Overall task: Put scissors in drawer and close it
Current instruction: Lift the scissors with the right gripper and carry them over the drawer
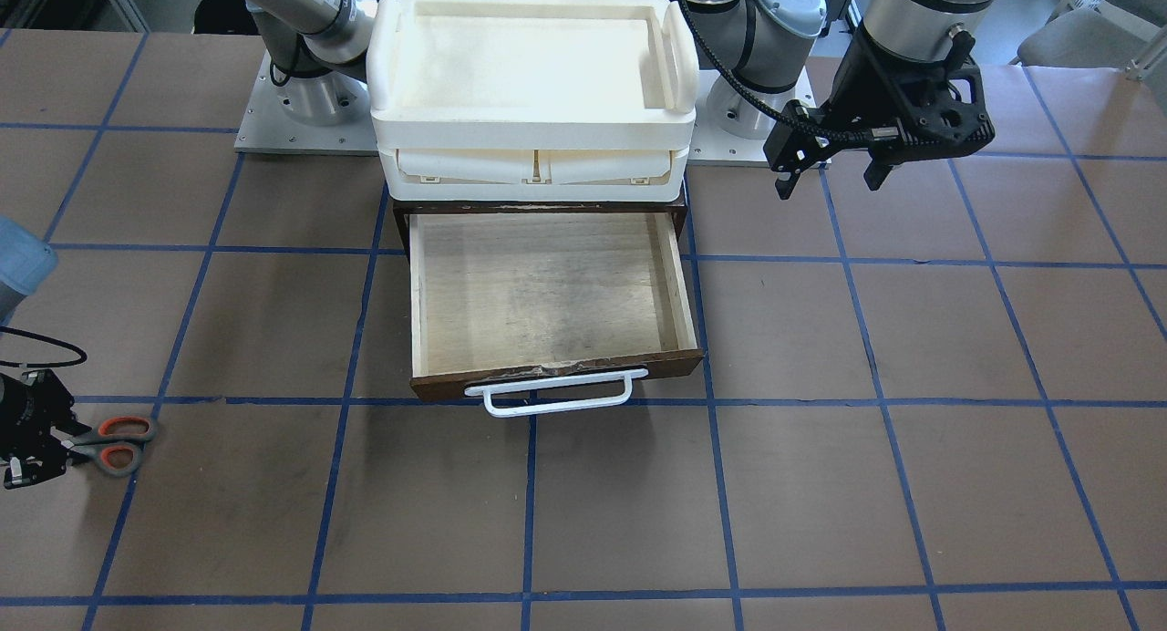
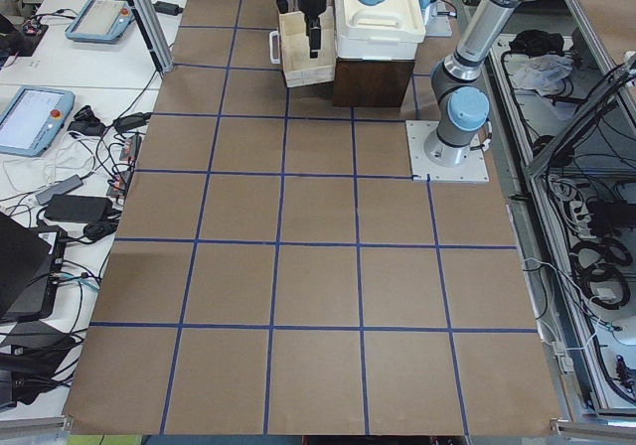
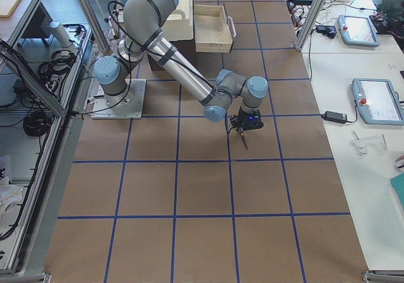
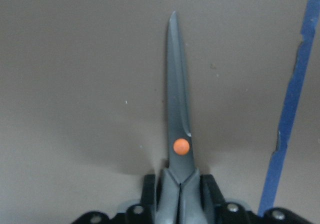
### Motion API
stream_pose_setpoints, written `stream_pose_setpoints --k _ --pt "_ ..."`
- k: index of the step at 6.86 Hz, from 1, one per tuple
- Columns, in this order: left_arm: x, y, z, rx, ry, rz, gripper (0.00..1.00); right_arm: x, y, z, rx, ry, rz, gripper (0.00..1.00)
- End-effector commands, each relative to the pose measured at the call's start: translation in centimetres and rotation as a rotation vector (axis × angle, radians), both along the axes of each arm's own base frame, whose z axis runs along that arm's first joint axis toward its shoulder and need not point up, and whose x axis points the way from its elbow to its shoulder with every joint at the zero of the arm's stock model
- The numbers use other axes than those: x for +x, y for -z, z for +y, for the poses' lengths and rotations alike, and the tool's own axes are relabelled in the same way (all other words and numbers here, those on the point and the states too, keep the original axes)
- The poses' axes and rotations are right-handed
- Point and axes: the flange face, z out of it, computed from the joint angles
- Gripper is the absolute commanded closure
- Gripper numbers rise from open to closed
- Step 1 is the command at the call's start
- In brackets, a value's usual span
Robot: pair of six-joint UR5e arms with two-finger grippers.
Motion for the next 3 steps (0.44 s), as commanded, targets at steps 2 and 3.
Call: stream_pose_setpoints --k 2,3 --pt "-0.1 0.0 0.0 0.0 0.001 -0.001 0.0 1.4 -5.2 0.4 -0.035 -0.005 0.021 1.0" --pt "-0.1 0.0 0.0 0.0 0.001 -0.001 0.0 3.1 -7.5 0.9 -0.017 0.019 0.011 1.0"
